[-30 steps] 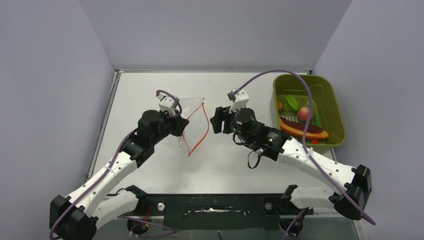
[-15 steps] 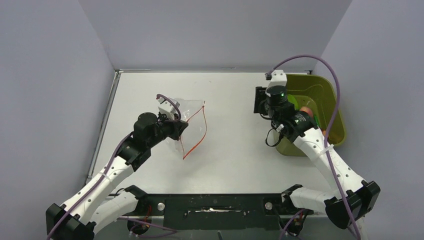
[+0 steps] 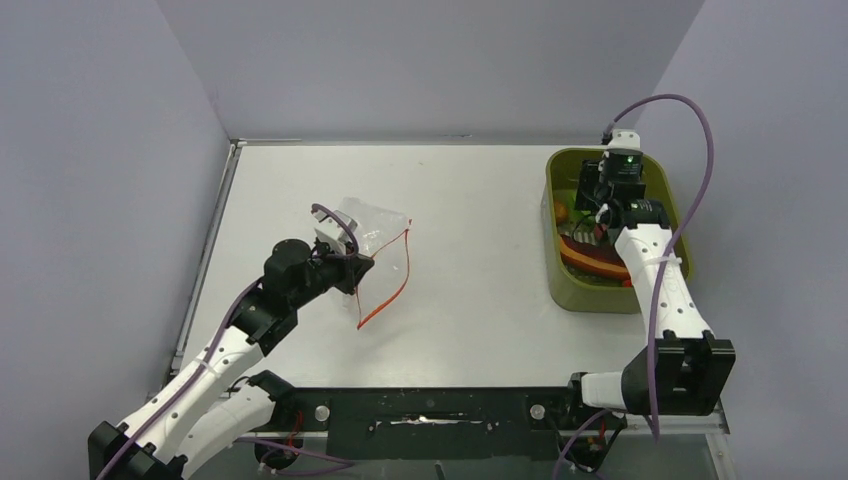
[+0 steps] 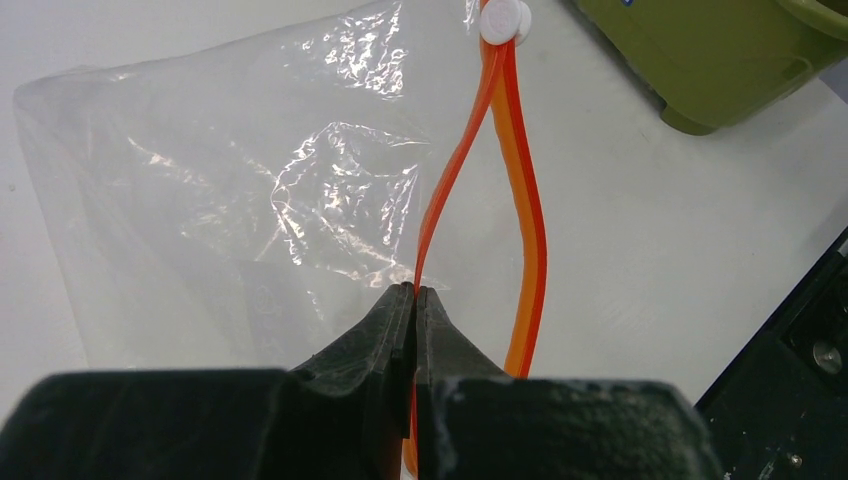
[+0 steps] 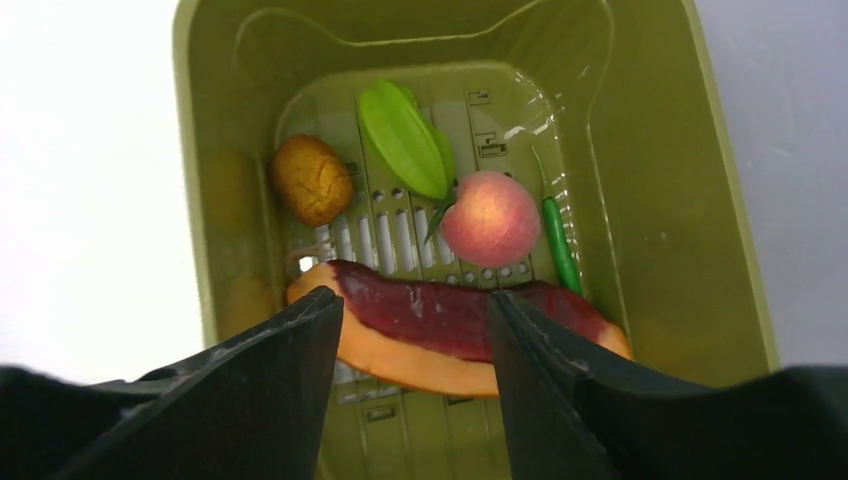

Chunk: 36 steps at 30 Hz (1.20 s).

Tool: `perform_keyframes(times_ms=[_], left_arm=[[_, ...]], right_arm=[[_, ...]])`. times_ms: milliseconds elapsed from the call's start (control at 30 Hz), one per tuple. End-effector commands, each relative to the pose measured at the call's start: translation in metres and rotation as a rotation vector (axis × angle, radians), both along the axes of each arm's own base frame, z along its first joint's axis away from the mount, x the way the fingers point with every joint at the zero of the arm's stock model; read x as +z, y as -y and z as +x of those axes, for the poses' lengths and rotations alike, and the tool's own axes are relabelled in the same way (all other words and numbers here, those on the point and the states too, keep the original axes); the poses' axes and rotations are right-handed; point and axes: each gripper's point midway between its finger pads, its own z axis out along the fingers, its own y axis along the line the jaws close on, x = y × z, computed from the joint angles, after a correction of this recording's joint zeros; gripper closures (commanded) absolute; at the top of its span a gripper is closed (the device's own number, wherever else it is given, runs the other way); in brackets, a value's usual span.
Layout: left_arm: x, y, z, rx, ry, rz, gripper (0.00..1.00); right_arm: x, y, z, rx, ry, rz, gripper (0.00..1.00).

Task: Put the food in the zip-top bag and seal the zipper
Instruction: Pick up the fake fruit from the bin.

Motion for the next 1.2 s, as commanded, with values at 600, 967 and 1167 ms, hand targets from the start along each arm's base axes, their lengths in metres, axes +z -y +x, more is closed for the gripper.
perform_keyframes(times_ms=[600, 967, 1167], left_arm=[[0.025, -0.005, -0.003, 0.004, 0.095, -0.006, 1.0], [0.022, -0.004, -0.002, 0.001, 0.087, 0.0, 1.0], [0.025, -0.006, -0.001, 0.01, 0.099, -0.001, 1.0]], right_arm=[[-0.079, 0.036, 0.091, 0.314, -0.143, -0.134, 0.2], [-0.108, 0.045, 0.118, 0.328, -0.143, -0.185, 0.2], [-0.127, 0.049, 0.127, 0.336, -0.17, -0.2, 0.22]])
